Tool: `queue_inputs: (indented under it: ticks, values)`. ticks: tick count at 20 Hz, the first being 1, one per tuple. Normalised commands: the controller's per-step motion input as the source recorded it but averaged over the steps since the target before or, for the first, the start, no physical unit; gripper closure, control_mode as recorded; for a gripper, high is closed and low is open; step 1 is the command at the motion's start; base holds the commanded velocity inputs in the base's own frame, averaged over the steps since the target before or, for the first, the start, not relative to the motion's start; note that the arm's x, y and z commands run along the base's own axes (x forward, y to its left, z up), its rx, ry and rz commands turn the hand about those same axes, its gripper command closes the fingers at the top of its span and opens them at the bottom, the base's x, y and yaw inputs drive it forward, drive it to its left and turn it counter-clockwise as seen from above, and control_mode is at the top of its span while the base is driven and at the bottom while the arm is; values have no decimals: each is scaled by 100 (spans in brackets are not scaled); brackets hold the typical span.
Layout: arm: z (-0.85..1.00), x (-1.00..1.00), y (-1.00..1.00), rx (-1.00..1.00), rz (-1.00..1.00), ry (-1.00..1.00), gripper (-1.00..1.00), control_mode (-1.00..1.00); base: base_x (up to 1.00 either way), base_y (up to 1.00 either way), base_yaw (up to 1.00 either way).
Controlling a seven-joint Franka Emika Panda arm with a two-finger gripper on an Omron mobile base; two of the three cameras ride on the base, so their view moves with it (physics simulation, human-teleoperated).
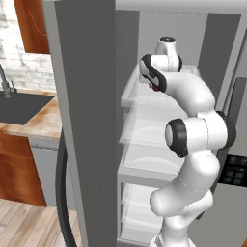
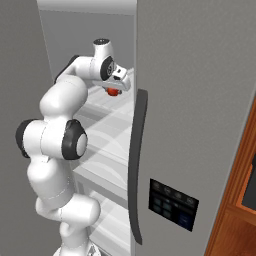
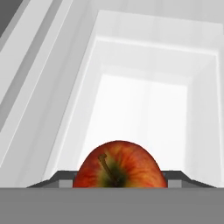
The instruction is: Pick the pear and apple from the fridge and place them inside the tupperware on the counter.
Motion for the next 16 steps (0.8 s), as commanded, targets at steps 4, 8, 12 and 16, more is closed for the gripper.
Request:
queue_inputs:
  ticks: [4,8,12,16]
  values:
    - [-10,-63,-3,0,0,-13,100,-100,0,0,0]
    - [0,-89,-5,2,-5,-25,100,-100,0,0,0]
    - [0,-100,-13,3,-6,-16,100,-100,0,0,0]
    - [3,-100,-17,4,0,-15,100,-100,0,0,0]
